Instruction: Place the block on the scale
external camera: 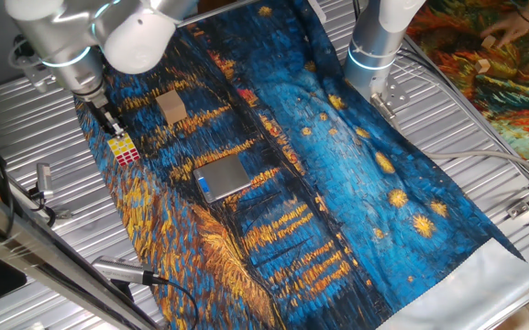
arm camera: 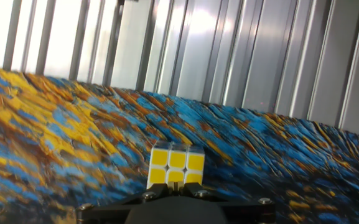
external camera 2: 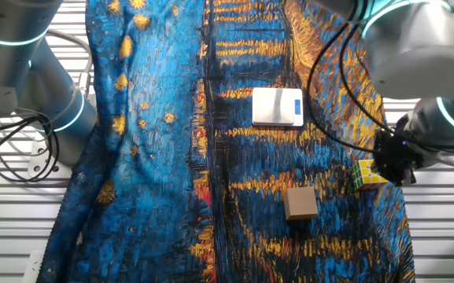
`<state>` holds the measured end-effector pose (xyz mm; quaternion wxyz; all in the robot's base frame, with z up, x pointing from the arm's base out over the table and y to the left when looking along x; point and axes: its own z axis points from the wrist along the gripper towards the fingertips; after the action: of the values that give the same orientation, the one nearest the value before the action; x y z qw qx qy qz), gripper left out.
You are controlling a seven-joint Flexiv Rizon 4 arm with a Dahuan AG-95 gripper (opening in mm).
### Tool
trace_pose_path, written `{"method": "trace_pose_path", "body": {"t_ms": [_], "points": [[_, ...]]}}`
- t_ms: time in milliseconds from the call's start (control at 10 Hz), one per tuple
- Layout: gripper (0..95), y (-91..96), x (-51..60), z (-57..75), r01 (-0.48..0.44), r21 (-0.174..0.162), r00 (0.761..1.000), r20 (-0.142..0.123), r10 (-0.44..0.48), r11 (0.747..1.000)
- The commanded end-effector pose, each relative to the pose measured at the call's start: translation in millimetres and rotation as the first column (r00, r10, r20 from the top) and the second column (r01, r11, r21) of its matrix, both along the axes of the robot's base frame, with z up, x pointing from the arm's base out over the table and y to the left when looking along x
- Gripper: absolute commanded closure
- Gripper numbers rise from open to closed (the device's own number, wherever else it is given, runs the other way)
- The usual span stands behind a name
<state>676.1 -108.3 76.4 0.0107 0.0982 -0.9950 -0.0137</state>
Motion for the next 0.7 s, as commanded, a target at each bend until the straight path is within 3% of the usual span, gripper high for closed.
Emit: {"method": "trace_pose_path", "body": {"t_ms": [100, 400, 500, 700], "points": [[95.0, 1.8, 3.3, -3.4, 0.002, 0.005, 1.000, 0.003, -0.002, 1.000], [95.0, 2.1, 3.5, -3.4, 0.010, -0.002, 1.000, -0.003, -0.010, 1.000], [57.0, 2.1, 3.5, -3.3, -0.008, 0.001, 1.000, -0.003, 0.008, 1.000], [19.0, 2.1, 3.5, -3.3, -0.020, 0.002, 1.000, -0.003, 0.020, 1.000]]}}
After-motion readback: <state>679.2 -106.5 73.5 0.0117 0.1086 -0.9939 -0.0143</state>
